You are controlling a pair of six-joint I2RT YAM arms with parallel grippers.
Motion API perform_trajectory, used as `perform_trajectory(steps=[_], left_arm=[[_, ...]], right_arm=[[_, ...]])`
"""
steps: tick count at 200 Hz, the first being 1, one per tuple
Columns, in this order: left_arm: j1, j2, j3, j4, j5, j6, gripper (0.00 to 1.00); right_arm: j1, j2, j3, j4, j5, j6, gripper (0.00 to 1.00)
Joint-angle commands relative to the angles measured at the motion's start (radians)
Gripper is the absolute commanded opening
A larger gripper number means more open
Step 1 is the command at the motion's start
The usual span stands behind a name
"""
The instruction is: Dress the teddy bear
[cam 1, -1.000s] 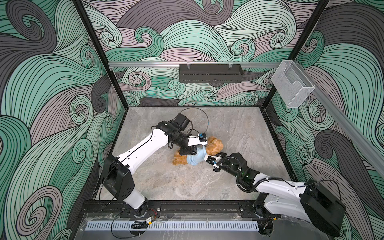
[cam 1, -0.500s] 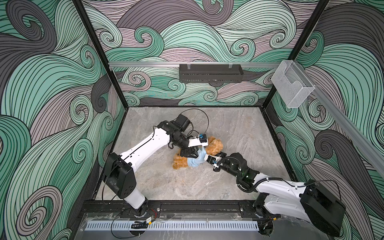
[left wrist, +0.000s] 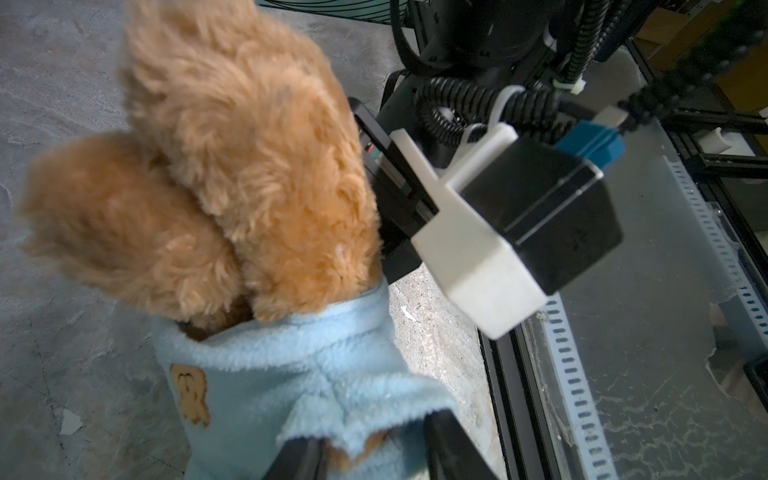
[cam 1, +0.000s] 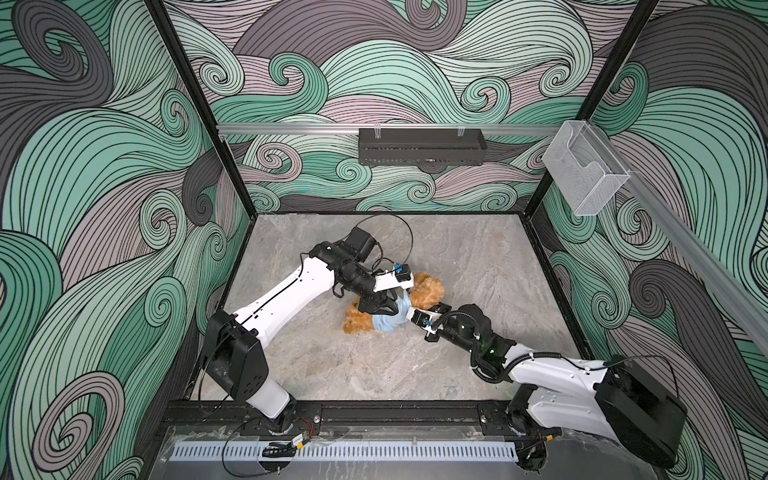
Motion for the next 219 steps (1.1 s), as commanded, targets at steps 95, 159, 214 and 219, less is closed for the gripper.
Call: perform_trajectory(steps=[95,159,214,219], left_arm=[[-0.048,0.03,-0.135,0.274,-0.143,-0.171,0.41],[-0.06,0.055,-0.141,0.335,-0.213,-0.28,0.14],[0.004,-0.133,-0.259,0.58,-0.122,-0.498,0.0],[0.01,-0.174,-0.27,0.604,-0.11,-0.518,0.0]], right_arm=[[0.002,0.047,0.108,0.283,-0.037,0.396,0.13],[0.008,0.085,0.122,0.396,-0.003,0.458,0.13],[-0.016,0.059,-0.001,0.386,0.117,0.421,0.07],[-0.017,0.059,-0.008,0.386,0.129,0.425,0.06]])
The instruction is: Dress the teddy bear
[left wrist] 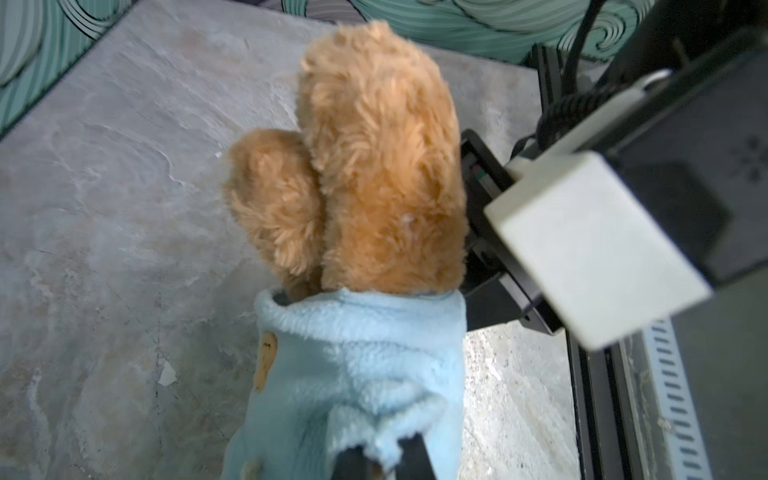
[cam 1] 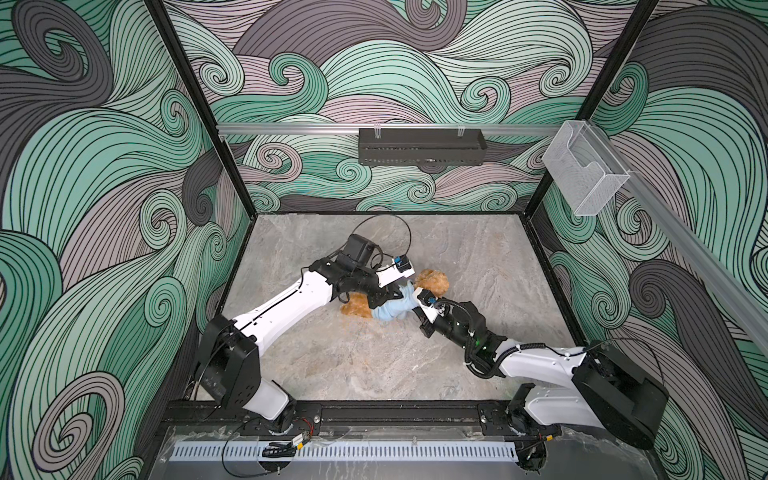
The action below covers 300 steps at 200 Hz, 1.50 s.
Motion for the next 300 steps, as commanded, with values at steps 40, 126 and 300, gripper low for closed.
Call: perform_trajectory(steps=[40,126,300], left_arm=[[0.07,-0.196,-0.143,0.332,0.085,-0.322,0.0],[0.17,-0.349,-0.324,0.675,0.154,-0.61,0.0],[-0.102,-0.354,-0.244,0.333,-0.208,-0.002,0.0]], right_arm=[[-0.015,-0.053,-0.053,0.223,0.116,0.051,0.0],[-0.041,-0.037,-0.051,0.192,0.154,0.172,0.0],[-0.213,0.024,0.145,-0.183,-0.1,0.481,0.0]])
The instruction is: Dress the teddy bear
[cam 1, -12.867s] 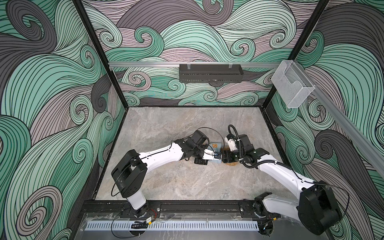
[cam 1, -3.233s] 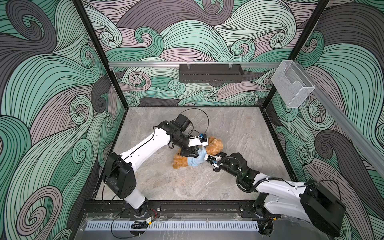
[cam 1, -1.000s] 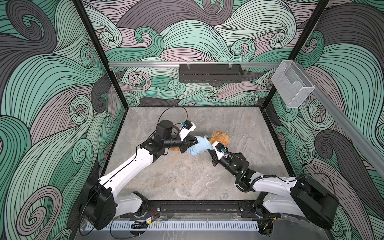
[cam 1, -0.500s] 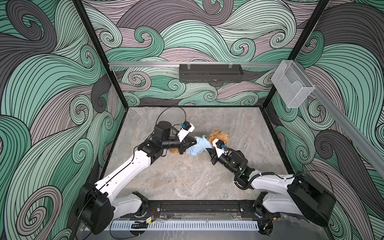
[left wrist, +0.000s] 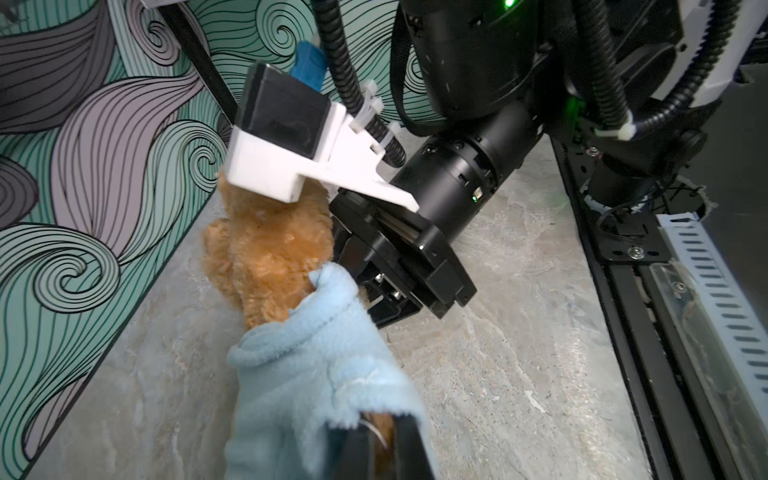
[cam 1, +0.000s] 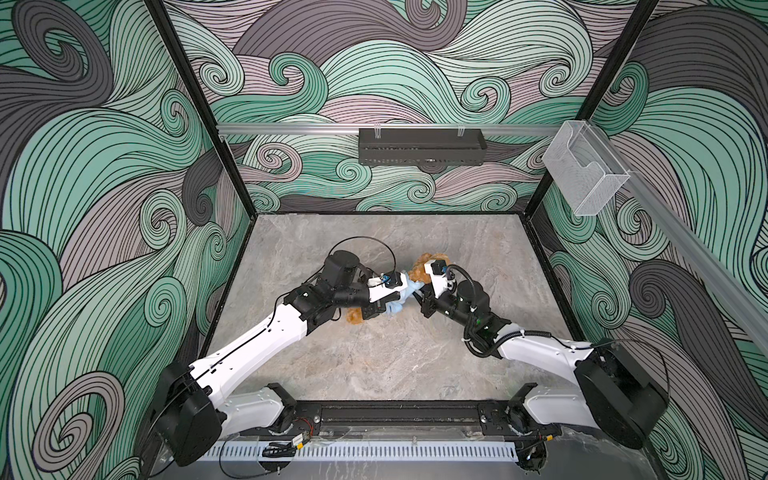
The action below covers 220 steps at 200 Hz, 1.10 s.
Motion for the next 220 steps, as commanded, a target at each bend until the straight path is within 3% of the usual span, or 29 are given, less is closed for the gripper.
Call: perform_trajectory(steps=[1,15,39,92,124,137,172,197,220], left_arm=[[-0.036,-0.071,-0.015,0.077,-0.121,-0.102,0.0],[-0.036,-0.072,-0.03,0.169,-0.272,-0.202,0.0],[-0.033,-0.033,0.012,0.144,-0.533,-0.406,0.0],[-0.034,-0.017,0.019,0.084,-0.835,-0.505,0.0],[-0.034,-0.019,0.016,0.067,-1.056,-0.638,0.0],[-0.034,-0.02,0.019,0.05,-1.133,-0.746,0.0],[0.005,-0.076,-0.039,0.118,-1.108,-0.915,0.0],[0.015,-0.082,-0.052,0.14,-1.097,-0.88,0.0],[0.02,-0.076,-0.022,0.14,-0.846,-0.813,0.0]], right_arm=[[-0.053,-0.004,-0.03,-0.009,0.1,0.06,0.0],[-0.052,-0.014,-0.096,0.14,0.086,-0.003,0.0],[-0.049,-0.02,-0.146,0.257,0.051,-0.103,0.0],[-0.001,-0.032,-0.195,0.372,0.049,-0.237,0.0],[0.037,-0.027,-0.226,0.44,0.066,-0.27,0.0],[0.051,-0.025,-0.238,0.462,0.084,-0.284,0.0],[0.076,0.009,-0.261,0.53,0.099,-0.311,0.0],[0.084,0.021,-0.259,0.532,0.106,-0.316,0.0],[0.079,0.019,-0.249,0.501,0.123,-0.32,0.0]])
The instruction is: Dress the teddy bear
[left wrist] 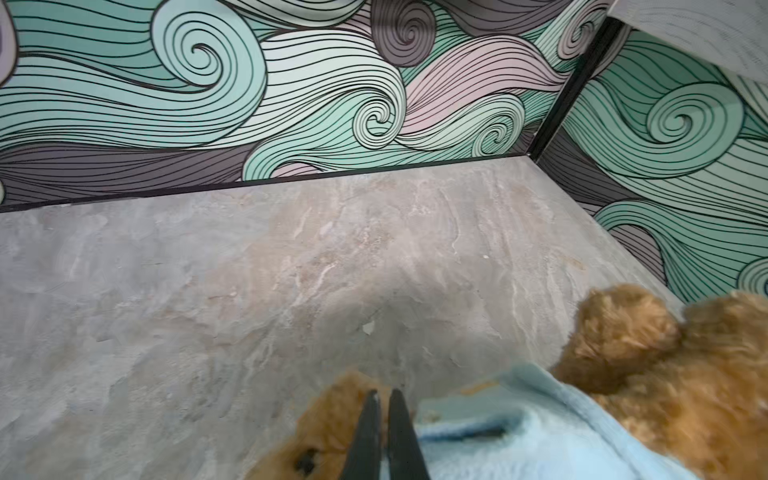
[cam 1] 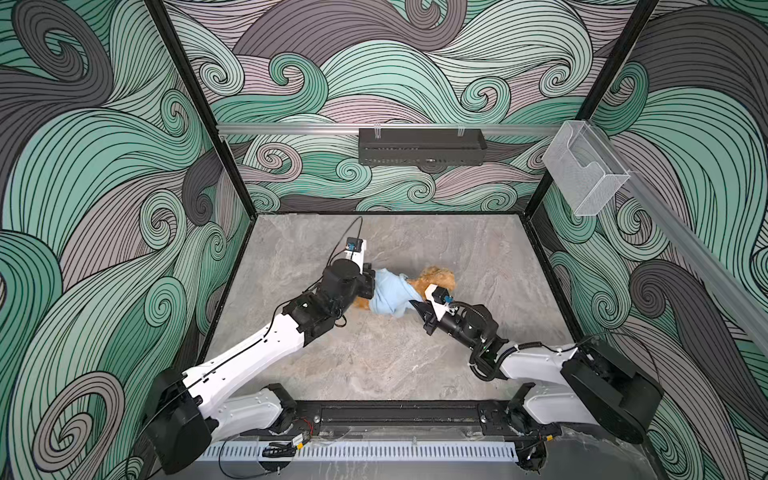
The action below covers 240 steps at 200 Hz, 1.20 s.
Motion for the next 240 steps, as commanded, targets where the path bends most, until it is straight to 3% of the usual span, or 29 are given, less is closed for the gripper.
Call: perform_trajectory(steps=[1,12,22,32,49,67,113,144,176,240], left_arm=[[0.055,-0.024,0.039,0.032,-0.031,0.04,0.0],[0.056,-0.024,0.036,0.053,0.12,0.107,0.0],[0.056,-0.029,0.04,0.035,0.181,0.127,0.0],[0.056,-0.04,0.039,0.015,0.219,0.169,0.01],[0.056,-0.067,0.038,-0.032,0.278,0.245,0.21],[0.057,-0.097,0.034,-0.079,0.309,0.304,0.34],[0.065,-0.138,0.034,-0.123,0.407,0.438,0.41],[0.083,-0.036,0.138,-0.224,0.456,0.436,0.38],[0.143,0.088,0.251,-0.318,0.559,0.42,0.14],[0.149,0.245,0.373,-0.48,0.856,0.665,0.04]], right_arm=[[-0.016,-0.005,-0.012,0.043,0.064,-0.021,0.0],[-0.028,-0.009,-0.009,0.029,0.054,-0.022,0.0],[-0.042,-0.01,-0.007,0.023,0.031,-0.022,0.0],[-0.061,-0.013,-0.005,0.014,0.005,-0.023,0.0],[-0.088,-0.025,0.002,-0.026,-0.036,-0.038,0.0],[-0.113,-0.038,0.008,-0.056,-0.074,-0.063,0.0],[-0.146,-0.068,0.02,-0.16,-0.196,-0.211,0.0],[-0.143,-0.124,0.061,-0.321,-0.229,-0.315,0.0],[-0.119,-0.187,0.082,-0.446,-0.217,-0.402,0.0],[-0.094,-0.216,0.079,-0.478,-0.191,-0.423,0.0]])
